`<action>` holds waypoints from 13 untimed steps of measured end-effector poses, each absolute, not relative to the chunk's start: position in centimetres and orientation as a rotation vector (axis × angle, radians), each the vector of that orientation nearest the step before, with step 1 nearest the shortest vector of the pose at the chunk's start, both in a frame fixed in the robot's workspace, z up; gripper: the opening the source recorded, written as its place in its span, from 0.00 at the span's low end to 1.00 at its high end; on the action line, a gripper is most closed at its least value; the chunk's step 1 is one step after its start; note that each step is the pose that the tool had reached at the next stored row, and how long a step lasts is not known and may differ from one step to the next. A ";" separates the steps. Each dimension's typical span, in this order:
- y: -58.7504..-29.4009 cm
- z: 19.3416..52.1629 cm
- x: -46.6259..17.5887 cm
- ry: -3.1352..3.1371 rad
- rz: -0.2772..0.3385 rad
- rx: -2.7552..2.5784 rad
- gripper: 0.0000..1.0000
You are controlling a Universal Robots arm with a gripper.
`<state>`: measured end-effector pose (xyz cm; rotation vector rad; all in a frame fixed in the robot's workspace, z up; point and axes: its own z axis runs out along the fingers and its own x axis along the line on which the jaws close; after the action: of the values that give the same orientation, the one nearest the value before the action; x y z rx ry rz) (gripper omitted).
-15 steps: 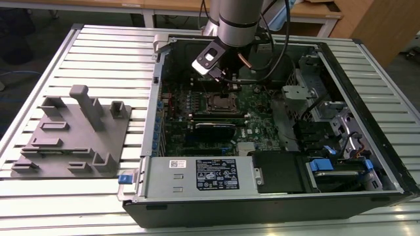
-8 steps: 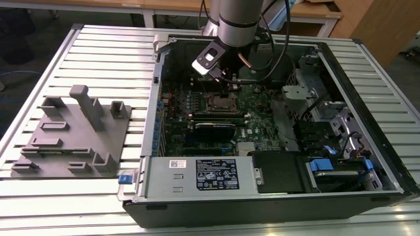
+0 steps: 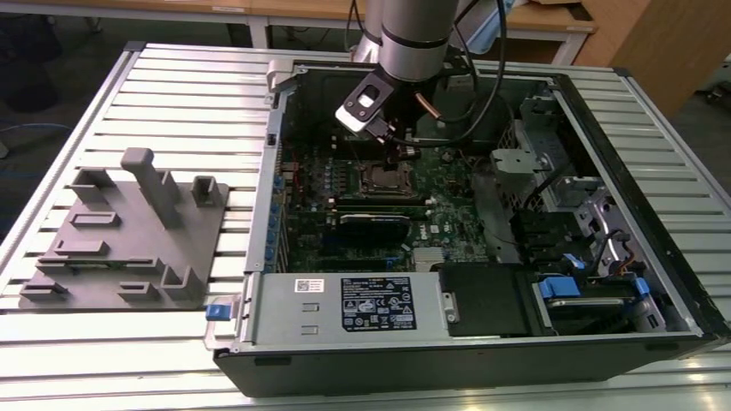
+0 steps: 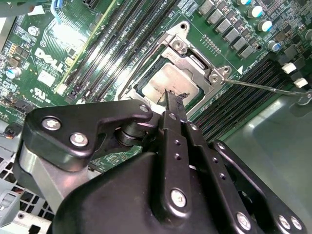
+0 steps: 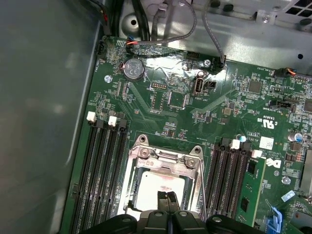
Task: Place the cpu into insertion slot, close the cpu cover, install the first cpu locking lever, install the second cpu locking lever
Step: 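Close the cpu cover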
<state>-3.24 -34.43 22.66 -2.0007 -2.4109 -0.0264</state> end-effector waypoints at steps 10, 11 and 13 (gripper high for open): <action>-34.4 22.6 -3.2 -2.520 -0.025 -1.859 0.10; -34.4 22.6 -3.2 -2.525 -0.026 -1.853 0.10; -34.4 22.6 -3.2 -2.527 -0.025 -1.851 0.10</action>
<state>-3.24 -34.43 22.63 -1.8505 -2.5268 -0.0255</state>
